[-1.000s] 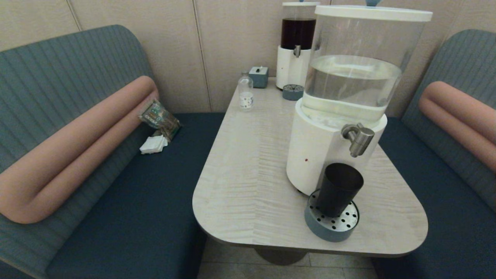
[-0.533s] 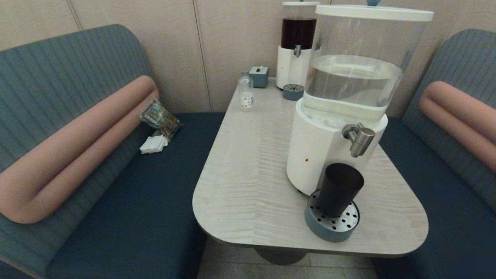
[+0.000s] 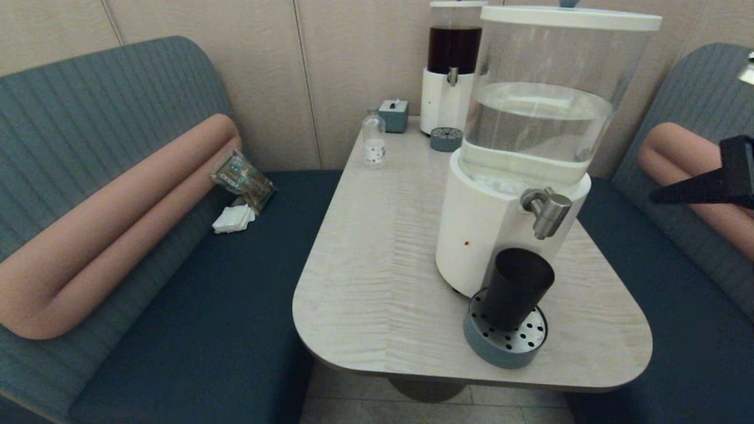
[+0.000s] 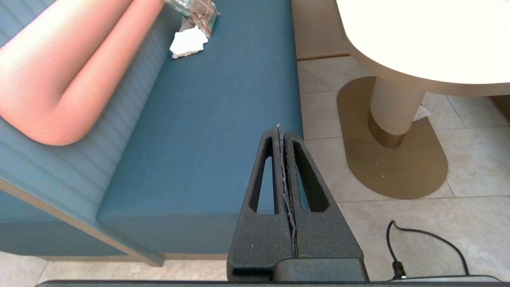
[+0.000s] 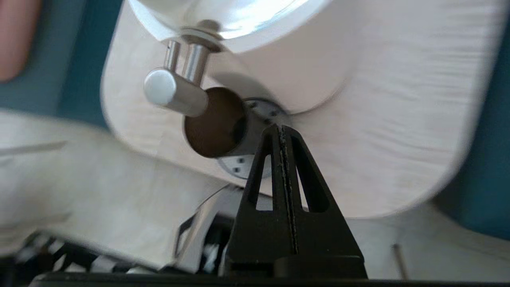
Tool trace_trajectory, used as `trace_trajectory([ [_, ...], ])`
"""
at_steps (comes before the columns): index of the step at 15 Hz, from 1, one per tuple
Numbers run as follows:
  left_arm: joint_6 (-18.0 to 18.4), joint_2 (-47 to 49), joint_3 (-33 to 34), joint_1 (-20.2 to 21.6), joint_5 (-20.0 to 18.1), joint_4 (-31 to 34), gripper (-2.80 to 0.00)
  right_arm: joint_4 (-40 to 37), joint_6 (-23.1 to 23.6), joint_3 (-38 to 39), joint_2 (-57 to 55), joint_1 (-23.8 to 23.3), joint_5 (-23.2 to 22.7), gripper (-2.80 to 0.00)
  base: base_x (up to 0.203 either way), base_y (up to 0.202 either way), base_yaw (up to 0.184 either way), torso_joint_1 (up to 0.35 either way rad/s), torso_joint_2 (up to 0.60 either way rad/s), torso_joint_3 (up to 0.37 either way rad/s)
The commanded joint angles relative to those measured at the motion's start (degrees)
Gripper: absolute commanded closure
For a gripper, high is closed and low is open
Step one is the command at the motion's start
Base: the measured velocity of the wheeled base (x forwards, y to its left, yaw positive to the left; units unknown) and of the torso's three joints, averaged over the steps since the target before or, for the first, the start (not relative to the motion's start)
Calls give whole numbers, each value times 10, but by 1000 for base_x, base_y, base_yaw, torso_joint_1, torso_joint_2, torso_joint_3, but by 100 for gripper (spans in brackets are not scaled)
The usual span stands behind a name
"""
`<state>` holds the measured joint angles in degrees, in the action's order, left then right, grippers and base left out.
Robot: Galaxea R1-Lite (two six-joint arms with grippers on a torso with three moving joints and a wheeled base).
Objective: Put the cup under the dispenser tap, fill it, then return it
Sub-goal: Turn on the faucet
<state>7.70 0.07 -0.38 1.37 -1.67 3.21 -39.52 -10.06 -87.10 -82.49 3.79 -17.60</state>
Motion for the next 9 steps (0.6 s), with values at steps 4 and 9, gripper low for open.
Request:
trace_trajectory([
  [4, 0, 1, 0, 0, 0, 0, 0, 59, 38, -7, -67, 0, -16, 0, 0, 0, 0, 0, 0, 0],
  [9, 0, 1, 0, 0, 0, 0, 0, 72, 46, -21, -80, 27, -17, 0, 0, 0, 0, 0, 0, 0],
])
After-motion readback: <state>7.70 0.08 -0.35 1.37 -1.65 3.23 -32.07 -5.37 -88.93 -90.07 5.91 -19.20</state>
